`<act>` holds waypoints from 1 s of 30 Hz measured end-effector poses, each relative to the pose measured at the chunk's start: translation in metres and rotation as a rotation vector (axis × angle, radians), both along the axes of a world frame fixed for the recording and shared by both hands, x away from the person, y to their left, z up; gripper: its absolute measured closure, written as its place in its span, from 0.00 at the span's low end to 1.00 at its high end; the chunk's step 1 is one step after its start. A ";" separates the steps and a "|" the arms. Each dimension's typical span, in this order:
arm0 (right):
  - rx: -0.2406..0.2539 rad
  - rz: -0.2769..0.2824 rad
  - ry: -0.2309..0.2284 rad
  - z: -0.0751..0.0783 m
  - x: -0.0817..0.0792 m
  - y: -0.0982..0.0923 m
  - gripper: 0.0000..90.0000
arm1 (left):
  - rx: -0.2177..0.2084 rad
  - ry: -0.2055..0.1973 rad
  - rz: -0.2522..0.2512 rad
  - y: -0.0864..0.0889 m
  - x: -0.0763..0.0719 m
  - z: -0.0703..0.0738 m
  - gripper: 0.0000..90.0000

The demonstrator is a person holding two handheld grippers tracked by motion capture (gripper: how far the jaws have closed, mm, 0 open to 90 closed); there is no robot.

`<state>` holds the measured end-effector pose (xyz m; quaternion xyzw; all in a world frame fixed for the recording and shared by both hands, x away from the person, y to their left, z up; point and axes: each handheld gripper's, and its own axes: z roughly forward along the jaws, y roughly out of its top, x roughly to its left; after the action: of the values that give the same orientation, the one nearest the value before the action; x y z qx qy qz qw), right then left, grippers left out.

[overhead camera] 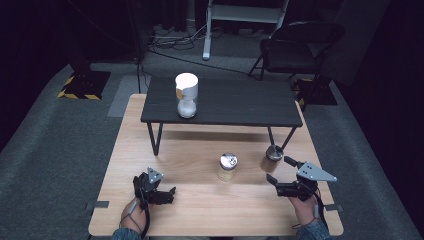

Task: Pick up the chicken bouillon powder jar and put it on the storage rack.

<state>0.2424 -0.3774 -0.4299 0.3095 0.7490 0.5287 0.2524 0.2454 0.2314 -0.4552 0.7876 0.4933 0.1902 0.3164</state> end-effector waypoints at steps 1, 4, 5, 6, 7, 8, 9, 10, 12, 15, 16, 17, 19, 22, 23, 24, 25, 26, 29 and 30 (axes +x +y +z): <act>0.001 0.005 0.000 0.001 0.002 0.002 0.06 | 0.000 0.001 0.000 0.000 0.000 0.000 0.00; 0.003 0.024 -0.002 0.003 0.006 0.009 0.06 | -0.001 0.001 0.000 0.001 -0.001 0.000 0.00; 0.004 0.033 -0.002 0.004 0.008 0.011 0.06 | -0.001 0.001 0.000 0.001 -0.002 0.000 0.00; 0.004 0.039 -0.002 0.004 0.009 0.013 0.05 | -0.001 0.000 0.000 0.001 -0.002 0.000 0.00; 0.004 0.047 -0.003 0.005 0.010 0.016 0.05 | -0.001 0.000 0.001 0.001 -0.002 0.000 0.00; 0.001 0.053 -0.004 0.005 0.011 0.019 0.05 | -0.001 0.000 0.001 0.001 -0.002 0.000 0.00; 0.000 0.060 -0.002 0.005 0.012 0.022 0.05 | -0.002 0.001 0.001 0.001 -0.002 0.000 0.00; -0.003 0.065 -0.001 0.005 0.014 0.024 0.05 | -0.002 0.000 0.001 0.001 -0.002 0.000 0.00; -0.003 0.073 0.003 0.005 0.016 0.030 0.05 | -0.002 0.001 0.001 0.001 -0.002 0.000 0.00; 0.001 0.081 0.013 0.004 0.019 0.037 0.05 | -0.002 0.000 0.001 0.001 -0.002 0.000 0.00; 0.002 0.085 0.014 0.004 0.020 0.040 0.05 | -0.002 0.000 0.001 0.001 -0.002 0.000 0.00; 0.003 0.090 0.015 0.004 0.021 0.042 0.05 | -0.002 0.000 0.001 0.001 -0.002 0.000 0.00; 0.001 0.099 0.013 0.005 0.022 0.048 0.05 | -0.002 0.000 0.001 0.001 -0.002 0.000 0.00; -0.006 0.113 0.007 0.007 0.026 0.057 0.04 | -0.002 0.003 0.004 0.001 -0.002 0.000 0.00; -0.006 0.117 0.007 0.008 0.026 0.060 0.04 | -0.001 -0.002 0.001 0.001 -0.002 0.000 0.00; -0.006 0.120 0.007 0.008 0.028 0.063 0.04 | -0.001 0.000 0.003 0.001 -0.003 0.000 0.00; -0.007 0.123 0.008 0.009 0.029 0.065 0.03 | -0.001 0.000 0.003 0.001 -0.003 0.000 0.00; -0.005 0.124 0.008 0.010 0.029 0.068 0.03 | -0.001 -0.001 0.003 0.001 -0.003 0.000 0.00; 0.003 0.128 0.001 0.010 0.031 0.074 0.02 | -0.001 -0.001 0.003 0.001 -0.003 0.000 0.00; 0.006 0.131 0.002 0.010 0.032 0.076 0.02 | 0.000 -0.001 0.003 0.001 -0.003 0.000 0.00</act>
<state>0.2748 -0.3015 -0.4204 0.2612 0.7663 0.5460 0.2155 0.2426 0.2321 -0.4553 0.7867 0.4945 0.1908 0.3164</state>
